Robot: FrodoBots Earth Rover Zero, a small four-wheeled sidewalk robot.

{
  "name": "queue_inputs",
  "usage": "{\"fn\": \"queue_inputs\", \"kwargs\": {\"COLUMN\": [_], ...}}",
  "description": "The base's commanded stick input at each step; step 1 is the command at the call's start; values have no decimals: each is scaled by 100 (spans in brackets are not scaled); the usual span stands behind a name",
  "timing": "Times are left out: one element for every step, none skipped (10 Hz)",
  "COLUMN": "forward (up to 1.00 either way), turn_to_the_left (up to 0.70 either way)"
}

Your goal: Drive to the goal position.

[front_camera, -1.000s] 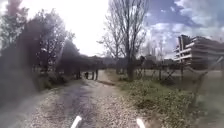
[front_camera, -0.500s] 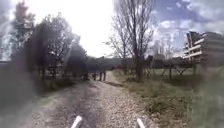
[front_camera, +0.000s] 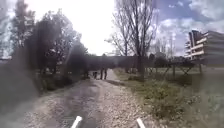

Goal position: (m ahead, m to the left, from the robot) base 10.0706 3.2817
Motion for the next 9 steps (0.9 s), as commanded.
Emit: {"fn": "queue_inputs", "kwargs": {"forward": [30,30,30,30,30,30,30,30,30], "turn_to_the_left": [0,0,0,-27,-60,-60,-53,0,0]}}
